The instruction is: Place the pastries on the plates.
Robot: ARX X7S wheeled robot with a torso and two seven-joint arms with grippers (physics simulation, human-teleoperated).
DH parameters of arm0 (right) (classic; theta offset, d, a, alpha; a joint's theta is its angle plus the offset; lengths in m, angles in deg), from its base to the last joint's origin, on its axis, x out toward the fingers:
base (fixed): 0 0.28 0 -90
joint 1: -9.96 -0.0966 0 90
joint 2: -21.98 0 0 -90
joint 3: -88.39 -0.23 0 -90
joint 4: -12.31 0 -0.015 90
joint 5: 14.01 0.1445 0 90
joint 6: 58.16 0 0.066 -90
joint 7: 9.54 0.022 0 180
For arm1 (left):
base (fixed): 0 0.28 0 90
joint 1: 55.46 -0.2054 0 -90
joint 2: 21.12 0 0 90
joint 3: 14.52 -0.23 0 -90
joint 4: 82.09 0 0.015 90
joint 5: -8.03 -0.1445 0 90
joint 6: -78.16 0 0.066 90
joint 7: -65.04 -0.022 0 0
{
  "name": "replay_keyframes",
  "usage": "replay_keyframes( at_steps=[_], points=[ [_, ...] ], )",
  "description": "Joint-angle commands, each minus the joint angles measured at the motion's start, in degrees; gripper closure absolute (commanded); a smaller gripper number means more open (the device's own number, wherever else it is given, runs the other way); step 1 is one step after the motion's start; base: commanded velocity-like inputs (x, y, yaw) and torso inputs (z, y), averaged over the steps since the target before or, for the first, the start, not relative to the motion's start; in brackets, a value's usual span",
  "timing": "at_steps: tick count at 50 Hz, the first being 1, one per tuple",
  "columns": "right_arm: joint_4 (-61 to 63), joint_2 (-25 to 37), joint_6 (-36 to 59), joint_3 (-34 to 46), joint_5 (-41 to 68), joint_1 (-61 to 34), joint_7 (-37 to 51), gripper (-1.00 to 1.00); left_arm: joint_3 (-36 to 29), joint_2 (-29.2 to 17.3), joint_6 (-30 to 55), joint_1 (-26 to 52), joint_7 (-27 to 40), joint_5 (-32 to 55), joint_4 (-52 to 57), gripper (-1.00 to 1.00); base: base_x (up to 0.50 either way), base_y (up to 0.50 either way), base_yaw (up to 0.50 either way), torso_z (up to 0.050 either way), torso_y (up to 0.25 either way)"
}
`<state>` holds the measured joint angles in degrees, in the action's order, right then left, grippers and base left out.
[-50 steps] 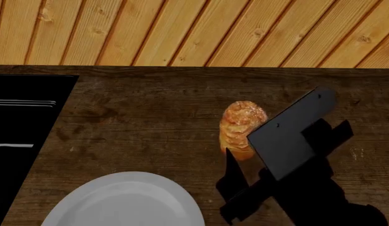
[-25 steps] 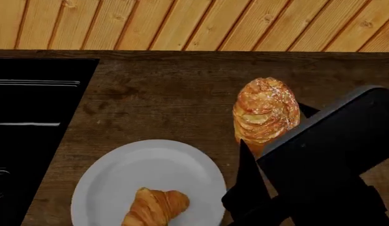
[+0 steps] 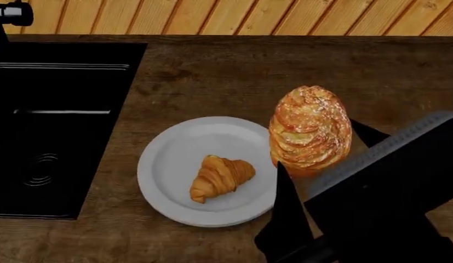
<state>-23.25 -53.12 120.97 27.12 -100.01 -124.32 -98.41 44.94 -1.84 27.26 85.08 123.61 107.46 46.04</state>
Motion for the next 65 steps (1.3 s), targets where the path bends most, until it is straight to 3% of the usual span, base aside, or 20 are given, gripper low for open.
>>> replay_keyframes(
  at_steps=[1,65],
  points=[
    [1.2,-0.47,-2.63,-0.62,0.92,0.1,1.43,1.0,-0.14,0.6,0.14,-0.03,0.18,-0.2,-0.29,-1.0,0.1,0.5,0.0,0.0,0.0],
    [1.08,-2.82,-7.12,-4.11,4.24,1.94,4.1,1.0,-0.08,1.19,-0.56,-1.55,0.65,-1.27,-0.59,-1.0,0.03,0.5,0.0,0.0,0.0]
  ],
)
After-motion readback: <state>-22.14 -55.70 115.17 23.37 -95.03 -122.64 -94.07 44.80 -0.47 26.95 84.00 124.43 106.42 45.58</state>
